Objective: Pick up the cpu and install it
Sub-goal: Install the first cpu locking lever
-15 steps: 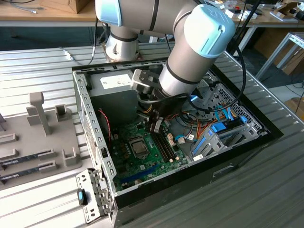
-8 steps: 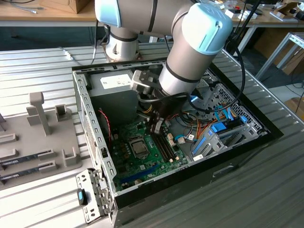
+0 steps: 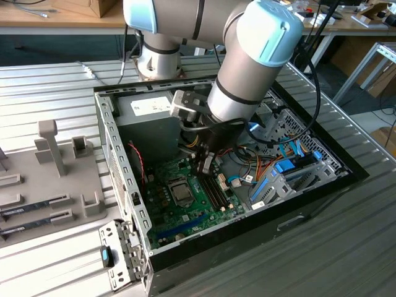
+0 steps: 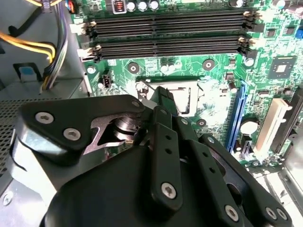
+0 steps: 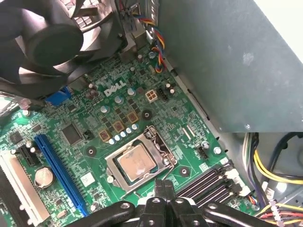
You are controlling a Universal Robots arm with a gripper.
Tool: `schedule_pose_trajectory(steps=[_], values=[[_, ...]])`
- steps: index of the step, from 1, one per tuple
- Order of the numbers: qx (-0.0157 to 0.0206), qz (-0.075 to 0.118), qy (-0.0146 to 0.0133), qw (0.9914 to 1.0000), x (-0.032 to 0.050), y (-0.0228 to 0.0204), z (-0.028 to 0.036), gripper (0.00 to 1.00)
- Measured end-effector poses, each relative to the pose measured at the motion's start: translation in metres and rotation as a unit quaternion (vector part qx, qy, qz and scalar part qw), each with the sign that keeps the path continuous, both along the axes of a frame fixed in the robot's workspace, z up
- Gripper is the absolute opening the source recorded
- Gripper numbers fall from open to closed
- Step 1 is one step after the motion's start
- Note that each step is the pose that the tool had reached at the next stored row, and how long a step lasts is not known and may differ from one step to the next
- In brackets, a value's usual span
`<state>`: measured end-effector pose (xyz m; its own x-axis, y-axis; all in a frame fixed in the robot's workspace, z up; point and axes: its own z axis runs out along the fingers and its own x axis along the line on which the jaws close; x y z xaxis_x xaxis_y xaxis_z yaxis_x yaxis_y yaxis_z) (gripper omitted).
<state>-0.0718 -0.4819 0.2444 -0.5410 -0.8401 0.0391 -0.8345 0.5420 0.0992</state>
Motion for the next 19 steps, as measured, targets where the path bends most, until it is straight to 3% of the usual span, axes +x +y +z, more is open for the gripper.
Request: schedule_pose_trajectory(steps=[1,4,5,7,9,10,11,12,13,14,17,19], values=[[0.0063,0.001,0.0,0.99998,0.0,0.0,0.0,0.11],[0.0365,0.001,0.0,0.99933,-0.0038,0.0005,-0.0002,0.11],[0.0394,0.001,-0.0001,0.99922,-0.005,0.0005,-0.0001,0.11],[0.0416,0.003,-0.0001,0.99913,-0.0054,-0.0005,-0.0002,0.11],[0.0417,0.005,0.0,0.99912,-0.0055,-0.0021,-0.0002,0.11],[0.0417,0.008,0.0001,0.9991,-0.0055,-0.0067,-0.0005,0.11],[0.0414,0.008,0.0001,0.9991,-0.0054,-0.0125,-0.0068,0.11],[0.038,0.008,0.0001,0.99924,-0.0062,-0.0228,-0.0134,0.11],[0.0332,0.008,0.0002,0.99941,-0.0061,-0.0242,-0.016,0.11],[0.0227,0.008,0.0003,0.99971,-0.0061,-0.0245,-0.0189,0.11],[0.017,0.008,0.0003,0.99982,-0.0061,-0.0245,-0.0219,0.11],[0.0165,0.008,0.0004,0.99983,-0.0061,-0.0246,-0.024,0.11]])
